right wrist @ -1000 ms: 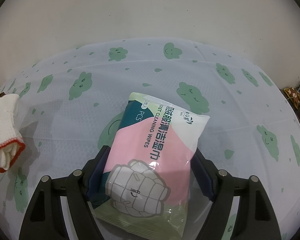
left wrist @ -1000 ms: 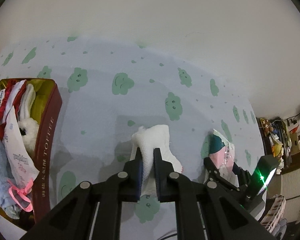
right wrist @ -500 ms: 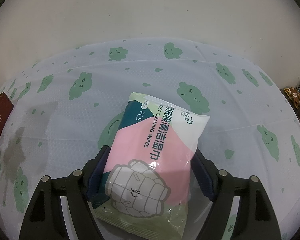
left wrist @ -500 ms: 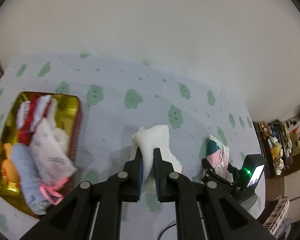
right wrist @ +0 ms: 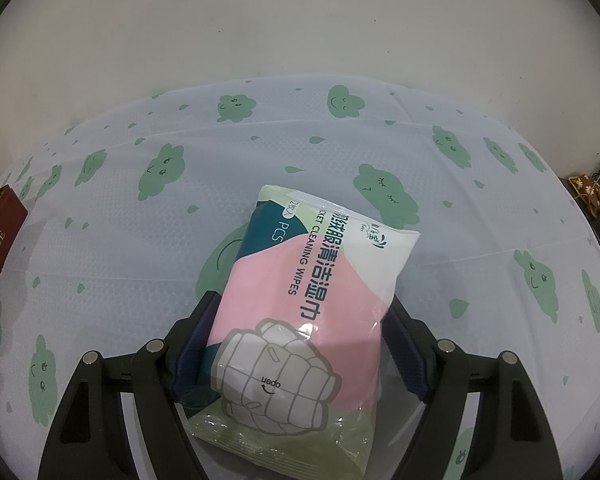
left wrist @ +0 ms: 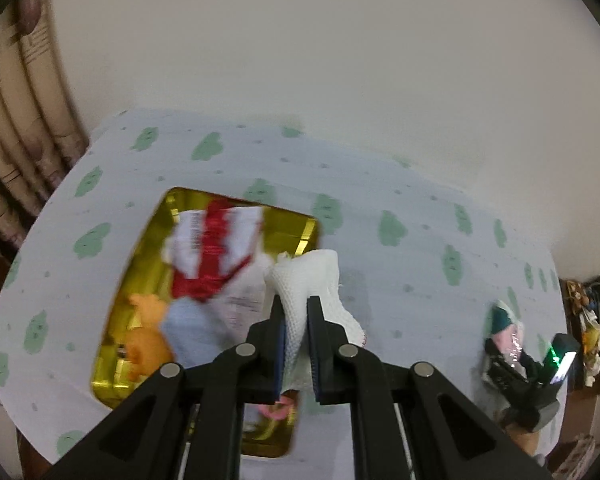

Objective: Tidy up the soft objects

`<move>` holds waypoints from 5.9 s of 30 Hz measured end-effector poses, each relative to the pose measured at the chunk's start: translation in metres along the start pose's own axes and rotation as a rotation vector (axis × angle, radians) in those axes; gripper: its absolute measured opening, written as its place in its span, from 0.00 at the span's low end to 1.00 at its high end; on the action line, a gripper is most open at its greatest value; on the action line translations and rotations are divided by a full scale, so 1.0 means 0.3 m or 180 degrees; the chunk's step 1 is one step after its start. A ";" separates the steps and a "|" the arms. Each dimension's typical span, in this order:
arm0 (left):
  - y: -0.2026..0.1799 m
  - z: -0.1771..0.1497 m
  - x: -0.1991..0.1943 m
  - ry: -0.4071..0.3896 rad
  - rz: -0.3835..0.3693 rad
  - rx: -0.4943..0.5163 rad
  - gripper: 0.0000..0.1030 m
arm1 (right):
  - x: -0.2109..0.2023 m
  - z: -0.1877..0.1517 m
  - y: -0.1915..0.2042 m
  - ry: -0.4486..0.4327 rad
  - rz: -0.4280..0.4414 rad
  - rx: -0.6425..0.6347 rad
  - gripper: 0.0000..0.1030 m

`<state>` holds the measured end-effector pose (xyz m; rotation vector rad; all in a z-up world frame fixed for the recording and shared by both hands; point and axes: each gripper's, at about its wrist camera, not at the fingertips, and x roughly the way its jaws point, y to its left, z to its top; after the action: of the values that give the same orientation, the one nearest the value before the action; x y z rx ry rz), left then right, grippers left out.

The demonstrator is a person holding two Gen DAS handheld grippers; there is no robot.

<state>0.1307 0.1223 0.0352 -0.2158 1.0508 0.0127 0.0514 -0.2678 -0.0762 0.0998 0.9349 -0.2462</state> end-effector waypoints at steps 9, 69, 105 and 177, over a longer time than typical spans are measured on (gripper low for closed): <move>0.165 0.017 0.073 0.0063 0.0120 -0.0208 0.09 | 0.000 -0.002 0.005 0.0000 0.0000 0.0000 0.74; 0.568 -0.366 -0.192 -0.0578 0.1016 -0.0582 0.24 | -0.412 -0.038 1.150 -0.0254 0.1404 -0.1840 0.63; 0.524 -0.404 -0.159 -0.0639 0.1191 -0.0526 0.24 | -0.455 -0.102 1.120 -0.0219 0.1060 -0.1476 0.98; 0.484 -0.426 -0.153 -0.0625 0.1136 -0.0505 0.24 | -0.444 -0.215 1.028 0.0120 0.1015 -0.1210 0.99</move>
<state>-0.0185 0.2454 -0.0111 -0.1644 0.8813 0.4325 0.0030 0.0649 -0.0138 -0.0975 0.9737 0.2301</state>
